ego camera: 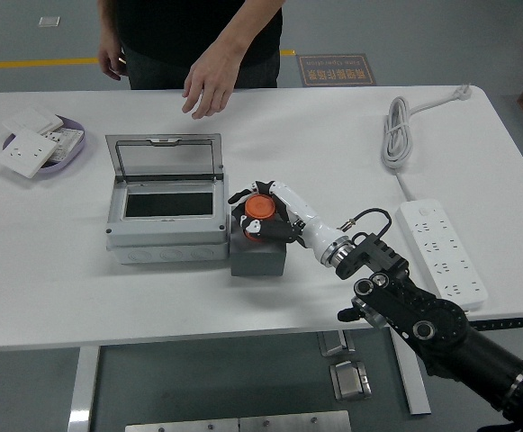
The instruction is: Pick up the cylinder from the cube,place it in the box,flap close box
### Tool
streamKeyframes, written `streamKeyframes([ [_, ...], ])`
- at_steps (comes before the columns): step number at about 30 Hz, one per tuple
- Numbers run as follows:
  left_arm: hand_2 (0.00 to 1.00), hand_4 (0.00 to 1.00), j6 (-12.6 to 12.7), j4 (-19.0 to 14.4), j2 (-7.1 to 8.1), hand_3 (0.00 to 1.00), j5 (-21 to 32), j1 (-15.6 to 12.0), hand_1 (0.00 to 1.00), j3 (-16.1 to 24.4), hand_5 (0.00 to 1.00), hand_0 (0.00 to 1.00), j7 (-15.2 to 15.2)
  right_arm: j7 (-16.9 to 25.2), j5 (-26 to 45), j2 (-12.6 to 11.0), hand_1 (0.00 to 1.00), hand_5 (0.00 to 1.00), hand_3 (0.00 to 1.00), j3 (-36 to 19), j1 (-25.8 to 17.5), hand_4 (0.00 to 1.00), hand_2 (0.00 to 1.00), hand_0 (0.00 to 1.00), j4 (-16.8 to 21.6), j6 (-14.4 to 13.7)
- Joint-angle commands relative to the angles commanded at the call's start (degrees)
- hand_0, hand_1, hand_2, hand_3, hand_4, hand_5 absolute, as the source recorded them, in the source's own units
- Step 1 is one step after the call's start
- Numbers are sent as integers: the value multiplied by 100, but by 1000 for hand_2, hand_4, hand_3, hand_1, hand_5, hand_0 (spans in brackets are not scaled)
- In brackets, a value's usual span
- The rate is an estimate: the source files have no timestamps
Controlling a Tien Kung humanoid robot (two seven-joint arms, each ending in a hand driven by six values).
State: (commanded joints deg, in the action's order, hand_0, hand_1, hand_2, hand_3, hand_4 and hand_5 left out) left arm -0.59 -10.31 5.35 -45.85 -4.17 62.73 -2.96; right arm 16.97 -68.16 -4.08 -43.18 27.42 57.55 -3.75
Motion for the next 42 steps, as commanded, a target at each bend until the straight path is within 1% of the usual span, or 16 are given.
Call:
streamKeyframes([
  [3,854,2,0,0,-2,951,-4,0,852,6,2,923,2,-4,37,4,541,2,493,2,-4,147,458,584,10,-24],
  [4,854,2,1,0,-3,951,-7,-1,852,8,2,923,1,-5,49,5,492,2,421,2,-5,2,425,500,14,-28],
  [9,854,2,3,0,-8,951,-14,-13,852,24,2,923,-1,9,91,-6,492,2,421,-16,-3,2,425,500,79,-56],
  [10,854,2,4,0,-9,951,-15,-16,852,28,2,923,-1,11,97,-13,454,2,361,-23,4,2,428,428,103,-62],
  [12,854,2,4,0,-14,951,-18,-23,852,34,2,923,-3,9,116,-33,454,2,361,-35,26,2,428,428,169,-79],
  [15,854,2,4,0,-22,951,-17,-34,852,42,2,923,-6,-47,92,-71,454,2,361,-18,82,2,428,428,338,-144],
  [16,854,2,4,0,-25,951,-19,-40,852,49,2,923,-7,-76,70,-82,439,2,342,4,109,2,431,406,415,-170],
  [18,854,2,3,0,-28,951,-21,-49,852,60,2,923,-9,-135,6,-92,439,2,342,64,170,2,431,406,551,-215],
  [21,854,2,0,0,-26,951,-26,-62,852,72,2,923,-14,-248,-139,-52,439,2,342,222,308,2,431,406,681,-290],
  [24,854,2,-1,0,-18,951,-44,-78,852,99,2,923,-23,-387,-409,71,437,2,330,469,508,2,429,394,708,-366],
  [30,854,2,3,0,-3,951,-84,-109,852,154,2,923,-47,-713,-1067,408,430,2,322,892,823,2,421,387,625,-357],
  [33,854,2,3,0,2,951,-97,-118,852,173,2,923,-54,-864,-1445,408,430,2,322,1021,992,2,421,387,583,-381],
  [34,854,2,2,0,5,951,-101,-120,852,178,2,923,-56,-926,-1601,408,416,2,312,1066,1076,2,417,376,565,-391],
  [39,854,2,0,0,26,951,-131,-113,852,213,2,923,-62,-1094,-2188,408,416,2,312,1215,1386,2,417,376,470,-434],
  [42,854,2,-2,0,36,951,-141,-107,852,227,2,923,-59,-1164,-2363,408,418,2,317,1274,1513,2,421,367,410,-440],
])
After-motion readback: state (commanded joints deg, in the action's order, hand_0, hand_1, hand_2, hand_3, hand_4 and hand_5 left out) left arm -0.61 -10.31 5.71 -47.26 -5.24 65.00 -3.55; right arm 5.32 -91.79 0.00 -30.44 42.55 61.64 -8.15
